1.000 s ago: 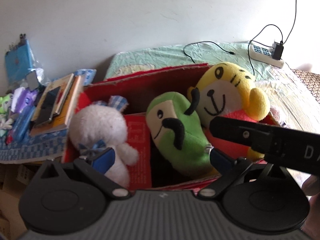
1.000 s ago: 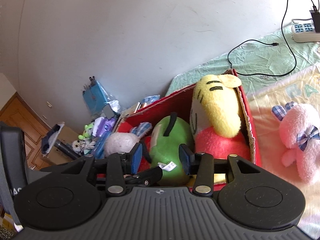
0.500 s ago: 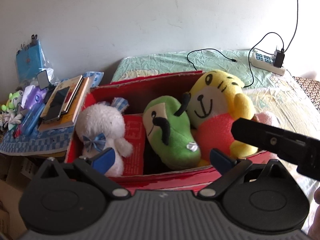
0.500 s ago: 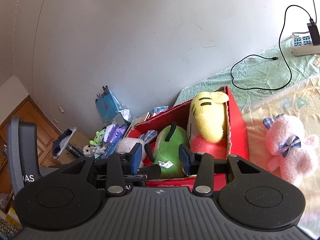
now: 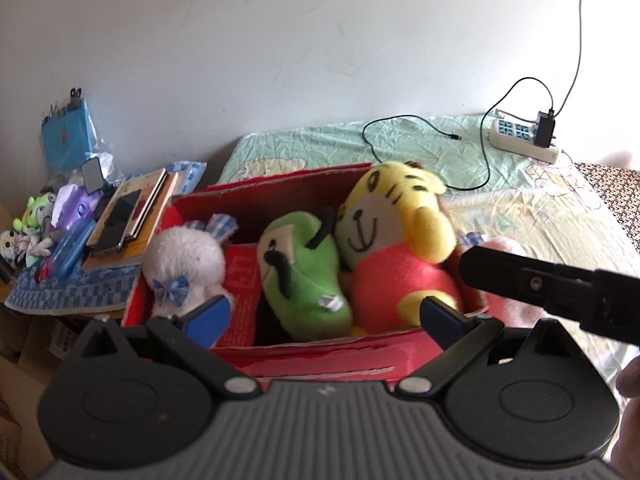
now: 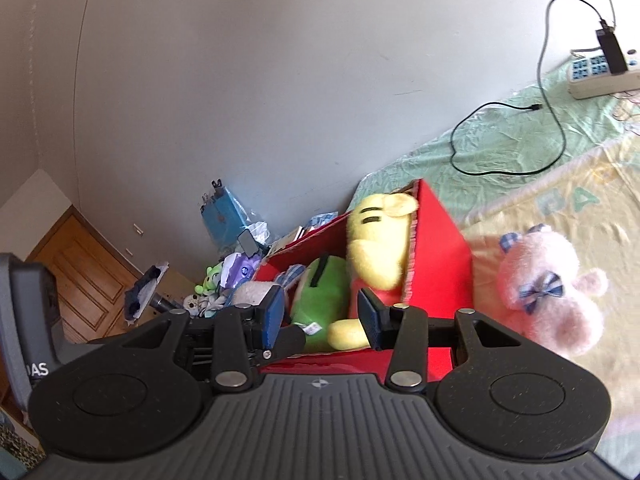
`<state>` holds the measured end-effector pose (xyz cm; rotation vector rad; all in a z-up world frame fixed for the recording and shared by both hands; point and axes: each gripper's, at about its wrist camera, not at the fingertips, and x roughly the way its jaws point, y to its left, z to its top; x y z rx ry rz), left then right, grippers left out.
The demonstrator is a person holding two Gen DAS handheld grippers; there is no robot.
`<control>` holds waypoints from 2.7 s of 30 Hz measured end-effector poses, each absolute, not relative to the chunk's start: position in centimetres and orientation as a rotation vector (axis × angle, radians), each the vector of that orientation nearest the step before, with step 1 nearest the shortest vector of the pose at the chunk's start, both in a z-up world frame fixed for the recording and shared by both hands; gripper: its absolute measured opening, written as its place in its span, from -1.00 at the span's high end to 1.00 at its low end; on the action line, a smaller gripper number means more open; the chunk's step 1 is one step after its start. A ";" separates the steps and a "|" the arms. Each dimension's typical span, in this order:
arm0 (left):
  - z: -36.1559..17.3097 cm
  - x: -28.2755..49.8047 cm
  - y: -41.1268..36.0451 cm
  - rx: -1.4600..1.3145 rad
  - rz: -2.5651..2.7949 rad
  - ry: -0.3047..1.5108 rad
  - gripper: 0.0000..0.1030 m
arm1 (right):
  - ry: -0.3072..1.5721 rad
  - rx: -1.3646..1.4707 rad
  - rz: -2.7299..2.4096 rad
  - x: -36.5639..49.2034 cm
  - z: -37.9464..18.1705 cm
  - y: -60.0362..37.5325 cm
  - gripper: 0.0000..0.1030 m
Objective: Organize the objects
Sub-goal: 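Move the right gripper out of the box to the pink bunny plush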
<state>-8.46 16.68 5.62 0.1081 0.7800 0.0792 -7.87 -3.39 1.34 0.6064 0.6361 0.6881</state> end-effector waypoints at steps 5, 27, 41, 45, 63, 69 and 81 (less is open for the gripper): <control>5.6 -8.4 14.3 0.111 0.040 0.779 -0.94 | 0.661 0.634 0.656 -7.5 0.6 -6.0 0.13; 3.6 -6.3 3.8 0.179 -0.042 0.845 -0.94 | 0.785 0.706 0.608 -5.1 -2.8 -13.8 0.12; 0.8 -6.3 1.0 0.161 -0.043 0.932 -0.94 | 0.865 0.708 0.619 -5.3 -5.0 -16.1 0.11; -0.5 -6.2 0.5 0.153 -0.040 0.969 -0.94 | 0.886 0.716 0.614 -5.4 -5.7 -16.8 0.11; -5.9 -5.8 0.3 0.082 -0.072 1.073 -0.94 | 0.950 0.707 0.573 -4.2 -8.8 -17.8 0.11; -7.3 -4.9 -0.3 0.102 -0.099 1.065 -0.94 | 0.967 0.713 0.576 -2.1 -9.9 -17.5 0.11; -8.6 -3.5 0.5 0.050 -0.130 1.022 -0.94 | 1.001 0.726 0.644 0.8 -11.5 -15.9 0.13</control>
